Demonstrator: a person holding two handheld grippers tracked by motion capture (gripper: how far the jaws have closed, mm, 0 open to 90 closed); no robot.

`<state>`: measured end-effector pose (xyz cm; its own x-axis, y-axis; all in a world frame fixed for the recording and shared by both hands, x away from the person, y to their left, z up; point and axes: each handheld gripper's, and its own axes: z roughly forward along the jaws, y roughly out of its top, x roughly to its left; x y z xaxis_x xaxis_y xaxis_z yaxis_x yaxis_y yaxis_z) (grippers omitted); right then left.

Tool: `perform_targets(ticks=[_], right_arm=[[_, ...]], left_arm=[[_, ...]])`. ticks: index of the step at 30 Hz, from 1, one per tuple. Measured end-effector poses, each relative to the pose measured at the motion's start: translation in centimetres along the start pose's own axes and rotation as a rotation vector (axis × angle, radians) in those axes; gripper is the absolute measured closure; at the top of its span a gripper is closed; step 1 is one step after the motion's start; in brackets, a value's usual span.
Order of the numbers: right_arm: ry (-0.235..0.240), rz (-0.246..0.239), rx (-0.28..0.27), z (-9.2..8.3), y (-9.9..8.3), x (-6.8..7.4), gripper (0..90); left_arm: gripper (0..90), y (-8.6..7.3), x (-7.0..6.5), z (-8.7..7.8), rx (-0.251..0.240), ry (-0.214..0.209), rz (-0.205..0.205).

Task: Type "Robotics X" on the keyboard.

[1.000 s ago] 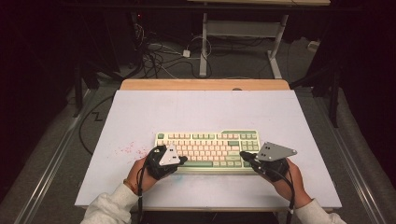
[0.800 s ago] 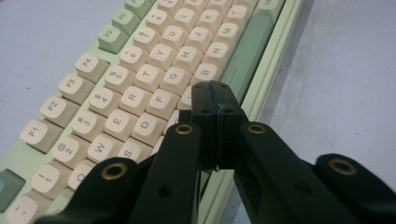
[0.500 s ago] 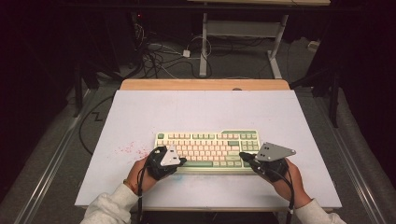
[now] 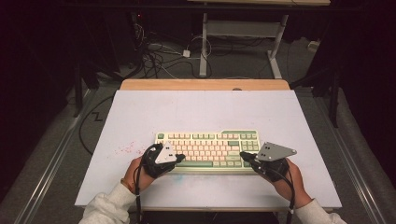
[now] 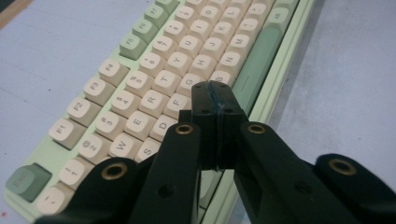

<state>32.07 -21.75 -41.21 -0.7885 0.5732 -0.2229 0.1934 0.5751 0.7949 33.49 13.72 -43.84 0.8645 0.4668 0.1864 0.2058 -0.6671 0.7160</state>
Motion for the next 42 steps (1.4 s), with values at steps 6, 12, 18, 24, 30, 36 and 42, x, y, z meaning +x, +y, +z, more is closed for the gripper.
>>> perform_targets(ticks=[6, 12, 18, 24, 30, 36, 42], right_arm=[[-0.002, -0.001, -0.003, -0.1, 0.1, 0.0, 90.0], [-0.002, -0.001, 0.001, 0.0, 0.0, 0.0, 90.0], [-0.004, 0.004, 0.007, 0.1, -0.1, -0.2, 90.0], [0.001, 0.001, 0.020, 0.7, -0.1, -0.2, 90.0], [0.018, 0.002, 0.045, 1.8, -0.3, -0.1, 90.0], [0.029, -0.001, 0.082, 3.1, -0.5, -0.1, 90.0], [0.036, -0.001, 0.097, 3.6, -0.6, -0.1, 90.0]], left_arm=[[87.2, -0.2, 0.4, -0.8, -0.017, 0.018, -0.011], [87.1, -0.4, 0.8, -1.2, -0.028, 0.034, -0.029], [87.0, -0.7, 1.0, -1.5, -0.027, 0.043, -0.035], [84.9, -0.9, 1.2, -1.8, -0.023, 0.047, -0.033], [85.0, -1.1, 1.3, -1.9, -0.024, 0.053, -0.041], [86.6, -1.2, 1.4, -2.0, -0.022, 0.052, -0.044], [87.5, -1.4, 1.5, -2.0, -0.016, 0.054, -0.048]])
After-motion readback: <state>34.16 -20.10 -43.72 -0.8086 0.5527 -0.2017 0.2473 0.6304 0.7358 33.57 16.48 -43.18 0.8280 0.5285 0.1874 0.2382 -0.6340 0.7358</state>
